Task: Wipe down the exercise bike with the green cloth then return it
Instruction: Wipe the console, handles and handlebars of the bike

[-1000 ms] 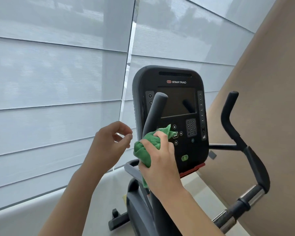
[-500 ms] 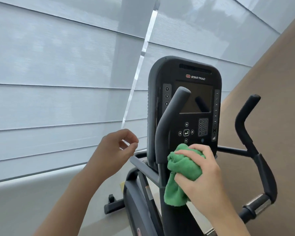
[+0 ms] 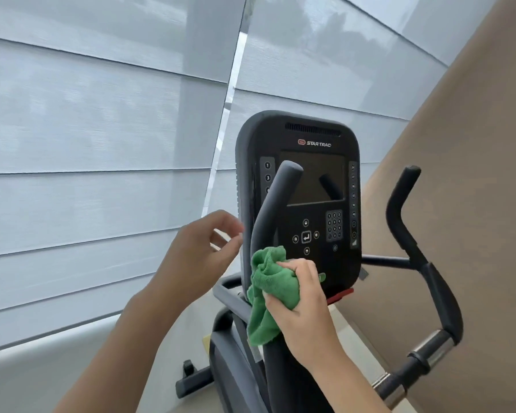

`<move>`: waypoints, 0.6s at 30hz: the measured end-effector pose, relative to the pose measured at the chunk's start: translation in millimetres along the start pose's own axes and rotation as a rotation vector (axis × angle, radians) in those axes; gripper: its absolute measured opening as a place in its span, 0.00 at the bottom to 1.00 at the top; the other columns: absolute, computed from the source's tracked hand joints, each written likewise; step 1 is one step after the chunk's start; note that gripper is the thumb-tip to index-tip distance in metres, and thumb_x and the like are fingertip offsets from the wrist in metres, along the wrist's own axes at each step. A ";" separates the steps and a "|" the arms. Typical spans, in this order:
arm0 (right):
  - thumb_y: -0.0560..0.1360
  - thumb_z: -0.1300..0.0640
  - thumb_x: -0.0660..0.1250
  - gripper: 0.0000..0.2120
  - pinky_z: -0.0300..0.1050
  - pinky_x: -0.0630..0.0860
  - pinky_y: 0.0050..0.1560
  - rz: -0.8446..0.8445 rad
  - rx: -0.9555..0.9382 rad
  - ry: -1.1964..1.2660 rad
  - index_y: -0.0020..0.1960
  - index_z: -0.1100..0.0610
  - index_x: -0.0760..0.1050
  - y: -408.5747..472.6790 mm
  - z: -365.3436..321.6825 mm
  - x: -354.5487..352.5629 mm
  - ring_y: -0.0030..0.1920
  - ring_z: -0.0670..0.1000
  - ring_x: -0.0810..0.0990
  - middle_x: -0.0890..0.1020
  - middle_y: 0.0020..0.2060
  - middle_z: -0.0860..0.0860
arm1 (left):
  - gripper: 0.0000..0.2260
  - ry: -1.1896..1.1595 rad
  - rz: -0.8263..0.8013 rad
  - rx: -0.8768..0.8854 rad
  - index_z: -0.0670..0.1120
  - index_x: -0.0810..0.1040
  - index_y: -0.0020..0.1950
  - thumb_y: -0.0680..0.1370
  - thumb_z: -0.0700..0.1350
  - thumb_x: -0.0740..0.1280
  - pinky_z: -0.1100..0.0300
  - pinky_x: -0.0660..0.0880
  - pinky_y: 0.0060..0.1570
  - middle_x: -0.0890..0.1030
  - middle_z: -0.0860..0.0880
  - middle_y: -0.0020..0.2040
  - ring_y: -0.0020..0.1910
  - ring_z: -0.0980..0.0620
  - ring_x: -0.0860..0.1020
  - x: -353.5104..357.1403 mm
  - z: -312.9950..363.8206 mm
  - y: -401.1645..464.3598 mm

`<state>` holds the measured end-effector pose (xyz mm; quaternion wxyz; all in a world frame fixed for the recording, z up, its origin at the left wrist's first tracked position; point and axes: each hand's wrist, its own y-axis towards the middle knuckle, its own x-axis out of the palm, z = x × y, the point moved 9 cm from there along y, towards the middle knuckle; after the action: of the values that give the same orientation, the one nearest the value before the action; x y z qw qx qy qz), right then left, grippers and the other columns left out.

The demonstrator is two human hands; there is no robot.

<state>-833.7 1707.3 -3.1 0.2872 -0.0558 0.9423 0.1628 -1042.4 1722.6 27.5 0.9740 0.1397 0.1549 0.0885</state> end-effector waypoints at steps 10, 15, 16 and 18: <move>0.74 0.64 0.76 0.22 0.38 0.78 0.59 0.115 -0.033 0.149 0.62 0.44 0.76 59.4 -5.6 -79.6 0.60 0.43 0.80 0.78 0.61 0.45 | 0.32 0.651 -0.010 0.580 0.55 0.70 0.76 0.75 0.44 0.78 0.53 0.74 0.63 0.70 0.55 0.71 0.66 0.48 0.72 26.0 108.6 61.9; 0.72 0.66 0.71 0.29 0.52 0.73 0.72 0.105 -0.184 0.168 0.70 0.48 0.74 114.6 -40.5 -72.6 0.69 0.45 0.74 0.73 0.67 0.44 | 0.31 0.760 -0.062 0.647 0.53 0.72 0.75 0.74 0.45 0.79 0.48 0.76 0.63 0.73 0.55 0.71 0.67 0.46 0.73 39.3 106.3 69.0; 0.71 0.66 0.68 0.31 0.53 0.73 0.73 0.069 -0.190 0.215 0.71 0.48 0.73 120.2 -45.3 -64.4 0.69 0.47 0.74 0.74 0.68 0.44 | 0.31 0.765 -0.060 0.653 0.53 0.72 0.75 0.74 0.46 0.79 0.48 0.77 0.63 0.74 0.55 0.71 0.67 0.46 0.73 39.5 105.4 68.0; 0.69 0.68 0.64 0.33 0.52 0.76 0.70 0.020 -0.165 0.337 0.71 0.48 0.75 127.3 -46.4 -51.4 0.66 0.48 0.78 0.80 0.65 0.46 | 0.36 0.789 -0.058 0.651 0.52 0.72 0.75 0.70 0.48 0.82 0.48 0.77 0.61 0.74 0.55 0.71 0.66 0.46 0.74 40.8 103.2 67.4</move>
<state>-840.7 1811.9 96.9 0.1183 -0.0961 0.9610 0.2307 -979.2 1769.8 130.6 0.7495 0.3874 0.5341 0.0546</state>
